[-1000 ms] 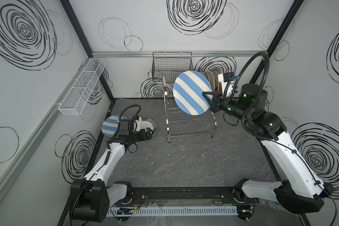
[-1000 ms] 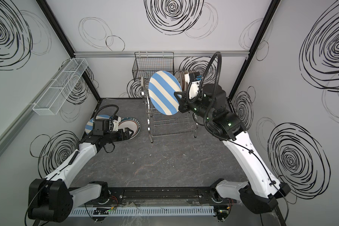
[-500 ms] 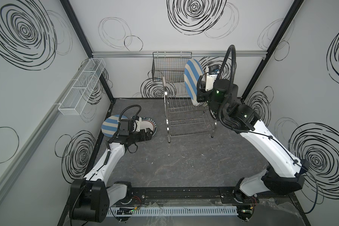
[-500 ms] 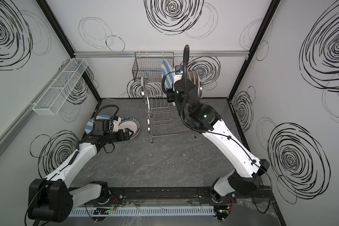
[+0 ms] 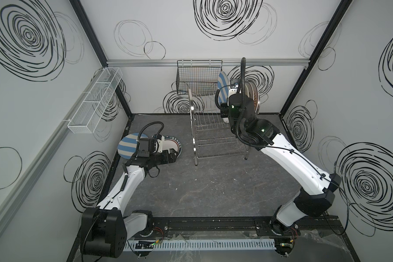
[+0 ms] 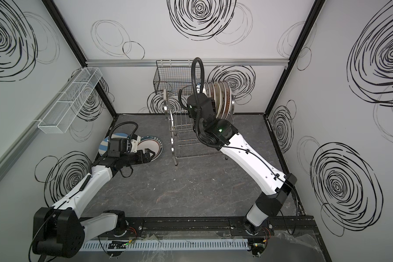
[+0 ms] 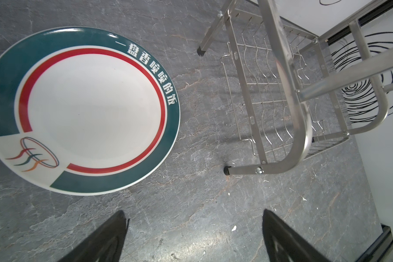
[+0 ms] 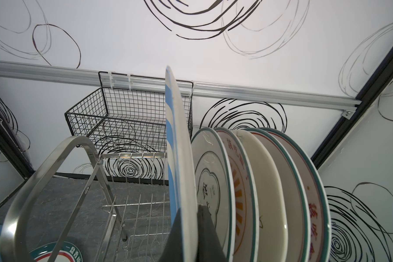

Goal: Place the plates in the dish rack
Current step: 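Lower the striped plate into the rack slot beside the standing plates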

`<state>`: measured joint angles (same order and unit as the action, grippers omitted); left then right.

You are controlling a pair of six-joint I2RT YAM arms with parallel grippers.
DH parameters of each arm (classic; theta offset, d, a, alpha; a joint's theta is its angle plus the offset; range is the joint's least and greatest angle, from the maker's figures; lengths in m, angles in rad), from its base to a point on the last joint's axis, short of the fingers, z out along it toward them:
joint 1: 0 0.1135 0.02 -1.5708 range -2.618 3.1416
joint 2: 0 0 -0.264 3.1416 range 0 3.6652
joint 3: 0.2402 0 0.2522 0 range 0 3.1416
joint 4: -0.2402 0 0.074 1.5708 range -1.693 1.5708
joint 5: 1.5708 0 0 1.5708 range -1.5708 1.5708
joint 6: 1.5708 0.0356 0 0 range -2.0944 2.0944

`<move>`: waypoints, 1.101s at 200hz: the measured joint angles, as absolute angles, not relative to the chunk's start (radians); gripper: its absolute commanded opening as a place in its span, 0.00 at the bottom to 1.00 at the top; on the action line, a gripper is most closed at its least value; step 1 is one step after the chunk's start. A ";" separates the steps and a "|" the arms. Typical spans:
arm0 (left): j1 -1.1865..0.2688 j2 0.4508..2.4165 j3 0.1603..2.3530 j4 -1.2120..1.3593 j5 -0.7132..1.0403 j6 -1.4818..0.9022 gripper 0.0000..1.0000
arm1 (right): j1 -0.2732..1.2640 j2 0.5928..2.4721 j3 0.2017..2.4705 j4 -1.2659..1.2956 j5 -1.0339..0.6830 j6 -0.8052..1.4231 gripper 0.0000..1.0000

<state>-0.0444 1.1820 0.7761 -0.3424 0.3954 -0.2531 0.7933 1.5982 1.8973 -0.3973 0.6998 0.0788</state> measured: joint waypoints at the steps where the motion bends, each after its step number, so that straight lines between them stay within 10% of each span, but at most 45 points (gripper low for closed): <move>1: -0.044 1.182 0.776 -0.342 0.395 -0.253 0.96 | 0.793 1.598 1.897 -0.396 0.700 0.078 0.00; 220: -0.044 1.176 0.776 -0.342 0.384 -0.251 0.96 | 0.737 1.598 1.810 -0.264 0.615 0.121 0.00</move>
